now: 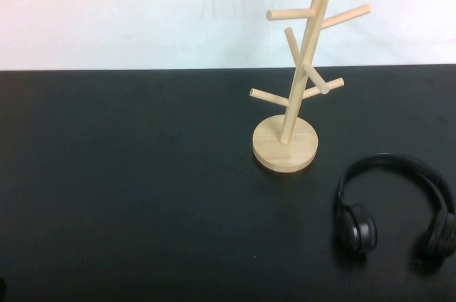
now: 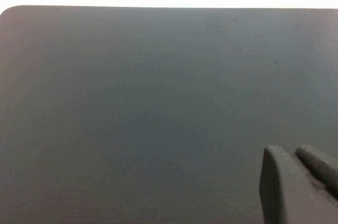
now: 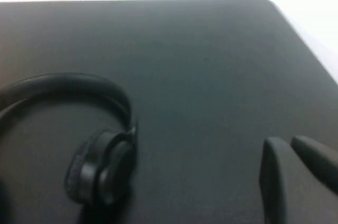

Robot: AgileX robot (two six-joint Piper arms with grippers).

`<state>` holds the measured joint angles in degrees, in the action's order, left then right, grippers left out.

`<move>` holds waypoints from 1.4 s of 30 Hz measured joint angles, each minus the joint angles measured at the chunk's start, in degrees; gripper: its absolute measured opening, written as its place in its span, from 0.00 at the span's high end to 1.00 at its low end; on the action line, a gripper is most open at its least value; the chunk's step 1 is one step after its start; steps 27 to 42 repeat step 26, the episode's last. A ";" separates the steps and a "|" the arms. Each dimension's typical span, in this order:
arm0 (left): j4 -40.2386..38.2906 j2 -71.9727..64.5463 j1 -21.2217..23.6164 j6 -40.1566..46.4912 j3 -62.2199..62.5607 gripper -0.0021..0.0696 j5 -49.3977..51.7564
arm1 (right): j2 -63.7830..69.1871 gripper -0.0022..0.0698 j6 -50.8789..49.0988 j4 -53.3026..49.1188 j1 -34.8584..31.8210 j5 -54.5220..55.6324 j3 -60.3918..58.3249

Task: Take out the headphones from the headphone stand

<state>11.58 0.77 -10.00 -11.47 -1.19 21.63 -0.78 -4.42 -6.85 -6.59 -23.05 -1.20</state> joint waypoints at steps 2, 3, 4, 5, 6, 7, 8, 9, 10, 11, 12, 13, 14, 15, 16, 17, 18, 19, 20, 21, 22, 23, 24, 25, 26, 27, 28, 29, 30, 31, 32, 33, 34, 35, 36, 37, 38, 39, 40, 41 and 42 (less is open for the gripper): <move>0.00 0.00 0.00 0.00 0.00 0.97 0.00 | 0.00 0.98 -0.41 -0.10 -1.39 0.00 0.00; 0.00 0.00 0.00 0.00 0.00 0.97 0.00 | 0.00 0.98 -0.41 -0.10 -1.94 0.00 0.00; 0.00 0.00 0.00 0.00 0.00 0.97 0.00 | 0.00 0.98 -0.52 -0.23 -2.44 0.10 0.00; 0.00 0.00 0.00 0.00 0.00 0.97 0.00 | 0.00 0.98 -0.54 -0.36 -2.76 0.09 0.00; 0.00 0.00 0.00 0.00 0.00 0.97 0.00 | 0.00 0.98 -0.63 -0.38 -2.97 0.09 0.00; 0.00 0.00 0.00 0.00 0.00 0.97 0.00 | 0.00 0.98 -0.63 -0.48 -3.02 0.09 0.00; 0.00 0.00 0.00 0.00 0.00 0.97 0.00 | 0.00 0.98 -0.63 -0.48 -3.02 0.09 0.00; 0.00 0.00 0.00 0.00 0.00 0.97 0.00 | 0.00 0.98 -0.66 -0.48 -3.02 0.09 0.00; 0.00 0.00 0.00 0.00 0.00 0.97 0.00 | 0.00 0.98 -0.66 -0.48 -3.02 0.09 0.00; 0.00 0.00 0.00 0.00 0.00 0.97 0.00 | 0.00 0.98 -0.66 -0.50 -3.02 0.09 0.00; 0.00 0.00 0.00 0.00 0.00 0.97 0.00 | 0.00 0.98 -0.66 -0.50 -3.02 0.09 0.00; 0.00 0.00 0.00 0.00 0.00 0.97 0.00 | 0.00 0.98 -0.66 -0.50 -3.02 0.09 0.00; 0.00 0.00 0.00 0.00 0.00 0.97 0.00 | 0.00 0.98 -0.66 -0.50 -3.02 0.09 0.00; 0.00 0.00 0.00 0.00 0.00 0.97 0.00 | 0.00 0.98 -0.66 -0.50 -3.02 0.09 0.00; 0.00 0.00 0.00 0.00 0.00 0.97 0.00 | 0.00 0.98 -0.66 -0.50 -3.02 0.09 0.00; 0.00 0.00 0.00 0.00 0.00 0.97 0.00 | 0.00 0.98 -0.66 -0.50 -3.02 0.09 0.00; 0.00 0.00 0.00 0.00 0.00 0.97 0.00 | 0.00 0.98 -0.66 -0.50 -3.02 0.09 0.00; 0.00 0.00 0.00 0.00 0.00 0.97 0.00 | 0.00 0.98 -0.66 -0.50 -3.02 0.09 0.00; 0.00 0.00 0.00 0.00 0.00 0.97 0.00 | 0.00 0.98 -0.66 -0.50 -3.02 0.09 0.00; 0.00 0.00 0.00 0.00 0.00 0.97 0.00 | 0.00 0.98 -0.66 -0.50 -3.02 0.09 0.00; 0.00 0.00 0.00 0.00 0.00 0.97 0.00 | 0.00 0.98 -0.66 -0.50 -3.02 0.09 0.00; 0.00 0.00 0.00 0.00 0.00 0.97 0.00 | 0.00 0.98 -0.66 -0.50 -3.02 0.09 0.00; 0.00 0.00 0.00 0.00 0.00 0.97 0.00 | 0.00 0.98 -0.66 -0.50 -3.02 0.09 0.00; 0.00 0.00 0.00 0.00 0.00 0.97 0.00 | 0.00 0.98 -0.66 -0.60 -3.02 0.09 0.00; 0.00 0.00 0.00 0.00 0.00 0.97 0.00 | 0.00 0.98 -0.66 -0.72 -3.02 0.09 0.00; 0.00 0.00 0.00 0.00 0.00 0.97 0.00 | 0.00 0.98 -0.66 -0.72 -3.02 0.09 0.00; 0.00 0.00 0.00 0.00 0.00 0.97 0.00 | 0.00 0.98 -0.66 -0.72 -3.02 0.09 0.00; 0.00 0.00 0.00 0.00 0.00 0.97 0.00 | 0.00 0.98 -0.66 -0.72 -3.02 0.09 0.00; 0.00 0.00 0.00 0.00 0.00 0.97 0.00 | 0.00 0.98 -0.66 -0.72 -3.02 0.09 0.00; 0.00 0.00 0.00 0.00 0.00 0.97 0.00 | 0.00 0.98 -0.66 -0.72 -3.02 0.09 0.00; 0.00 0.00 0.00 0.00 0.00 0.97 0.00 | 0.00 0.98 -0.66 -0.72 -3.02 0.09 0.00; 0.00 0.00 0.00 0.00 0.00 0.97 0.00 | 0.00 0.98 -0.66 -0.72 -3.02 0.09 0.00; 0.00 0.00 0.00 0.00 0.00 0.97 0.00 | 0.00 0.98 -0.66 -0.72 -3.02 0.09 0.00; 0.00 0.00 0.00 0.00 0.00 0.97 0.00 | 0.00 0.98 -0.66 -0.72 -3.02 0.09 0.00; 0.00 0.00 0.00 0.00 0.00 0.97 0.00 | 0.00 0.98 -0.66 -0.72 -3.02 0.09 0.00; 0.00 0.00 0.00 0.00 0.00 0.97 0.00 | 0.00 0.98 -0.66 -0.72 -3.02 0.09 0.00; 0.00 0.00 0.00 0.00 0.00 0.97 0.00 | 0.00 0.98 -0.66 -0.72 -3.02 0.09 0.00; 0.00 0.00 0.00 0.00 0.00 0.97 0.00 | 0.00 0.98 -0.66 -0.72 -3.02 0.09 0.00; 0.00 0.00 0.00 0.00 0.00 0.97 0.00 | 0.00 0.98 -0.66 -0.72 -3.02 0.09 0.00; 0.00 0.00 0.00 0.00 0.00 0.97 0.00 | 0.00 0.98 -0.66 -0.72 -3.02 0.09 0.00; 0.00 0.00 0.00 0.00 0.00 0.97 0.00 | 0.00 0.98 -0.66 -0.72 -3.02 0.09 0.00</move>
